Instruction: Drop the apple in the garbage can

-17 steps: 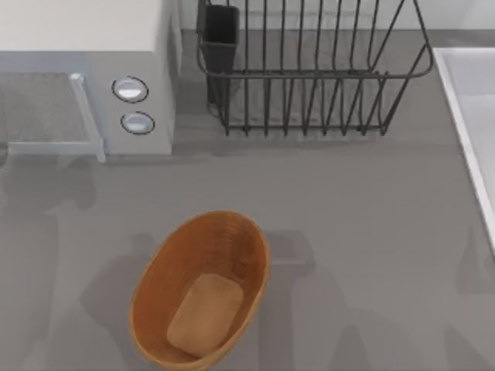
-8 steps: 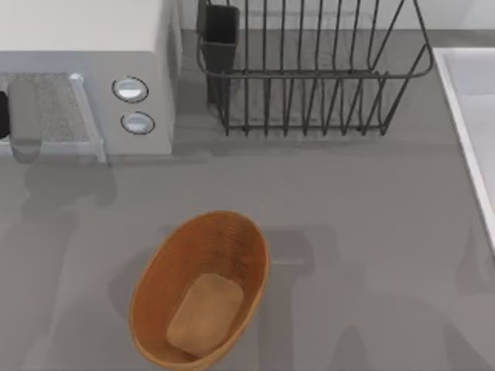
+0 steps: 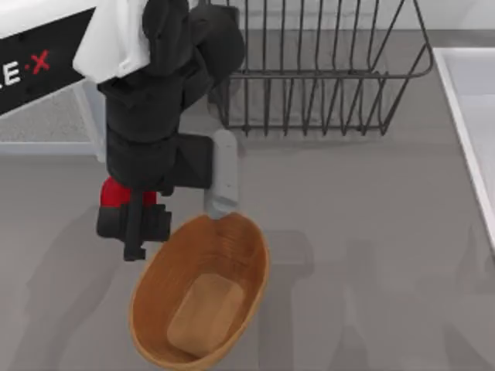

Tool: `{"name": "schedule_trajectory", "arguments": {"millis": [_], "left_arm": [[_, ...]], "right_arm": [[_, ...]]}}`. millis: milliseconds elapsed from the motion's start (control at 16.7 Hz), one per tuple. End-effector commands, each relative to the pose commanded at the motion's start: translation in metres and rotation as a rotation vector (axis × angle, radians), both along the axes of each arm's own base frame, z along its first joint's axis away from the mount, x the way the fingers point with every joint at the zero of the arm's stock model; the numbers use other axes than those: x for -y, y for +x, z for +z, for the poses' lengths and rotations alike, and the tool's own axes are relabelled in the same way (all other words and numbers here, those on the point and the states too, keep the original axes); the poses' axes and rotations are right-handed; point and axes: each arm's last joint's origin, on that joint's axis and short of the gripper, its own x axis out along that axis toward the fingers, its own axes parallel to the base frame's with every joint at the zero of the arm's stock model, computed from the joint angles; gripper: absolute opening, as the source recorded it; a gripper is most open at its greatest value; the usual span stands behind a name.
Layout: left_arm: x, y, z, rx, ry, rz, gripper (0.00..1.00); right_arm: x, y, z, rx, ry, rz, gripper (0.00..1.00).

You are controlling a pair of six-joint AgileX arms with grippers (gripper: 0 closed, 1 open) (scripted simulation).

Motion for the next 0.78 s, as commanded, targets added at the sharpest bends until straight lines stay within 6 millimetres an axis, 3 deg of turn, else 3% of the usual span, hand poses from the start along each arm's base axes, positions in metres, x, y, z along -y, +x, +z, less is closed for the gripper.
{"name": "schedule_trajectory", "arguments": {"millis": [120,300,480,780], "left_arm": [[0.043,-0.026,-0.002,0.035,0.048,-0.066,0.0],[0.082,-0.057,-0.003,0.099,0.086,-0.114,0.0],[0.095,-0.07,-0.003,0.133,0.095,-0.124,0.0],[0.093,-0.07,-0.003,0.132,0.092,-0.122,0.0]], "right_arm": [[0.0,0.0,0.0,0.0,0.0,0.0,1.0],[0.0,0.0,0.0,0.0,0.0,0.0,1.0],[0.0,0.0,0.0,0.0,0.0,0.0,1.0],[0.0,0.0,0.0,0.0,0.0,0.0,1.0]]}}
